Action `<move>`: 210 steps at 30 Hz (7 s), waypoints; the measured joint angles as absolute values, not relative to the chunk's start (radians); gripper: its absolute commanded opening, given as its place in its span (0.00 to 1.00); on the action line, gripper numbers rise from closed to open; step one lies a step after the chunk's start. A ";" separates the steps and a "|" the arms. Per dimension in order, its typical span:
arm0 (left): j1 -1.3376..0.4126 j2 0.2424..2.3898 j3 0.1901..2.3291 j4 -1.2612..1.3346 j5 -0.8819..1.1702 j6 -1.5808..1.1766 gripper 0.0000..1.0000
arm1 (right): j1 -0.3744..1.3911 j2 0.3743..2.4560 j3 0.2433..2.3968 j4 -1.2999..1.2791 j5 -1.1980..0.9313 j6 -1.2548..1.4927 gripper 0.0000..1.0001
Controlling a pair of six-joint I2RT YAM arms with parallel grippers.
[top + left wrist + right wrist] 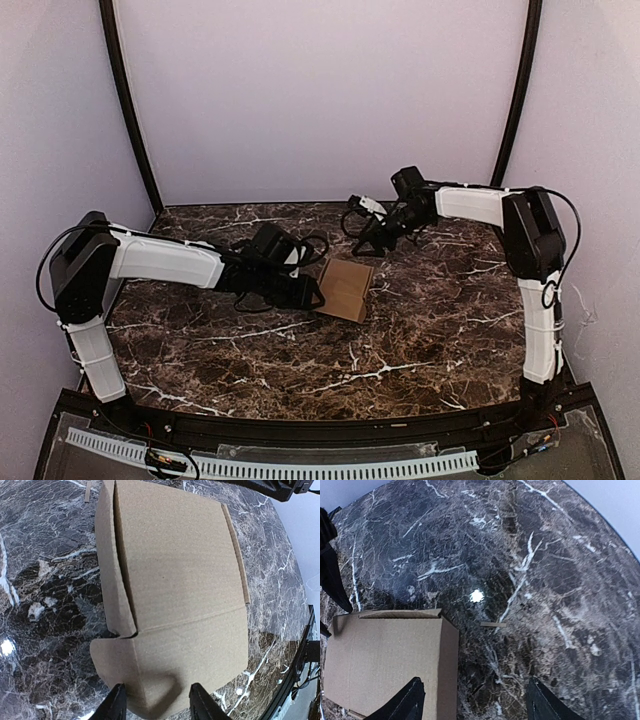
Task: Fold the paper box
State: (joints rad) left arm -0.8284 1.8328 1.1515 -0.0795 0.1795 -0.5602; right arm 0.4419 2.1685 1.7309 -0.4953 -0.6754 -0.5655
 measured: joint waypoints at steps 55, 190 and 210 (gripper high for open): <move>-0.828 1.944 1.165 0.041 0.392 -0.721 0.36 | 0.416 2.237 1.694 -0.621 -0.872 -0.469 0.46; -0.665 2.123 1.665 -0.092 0.279 -0.382 0.52 | 0.269 2.436 1.758 -0.536 -1.079 -0.019 0.27; -0.757 1.887 1.312 -0.076 0.342 -0.364 0.24 | 0.469 1.932 1.472 -0.414 -0.921 -0.228 0.32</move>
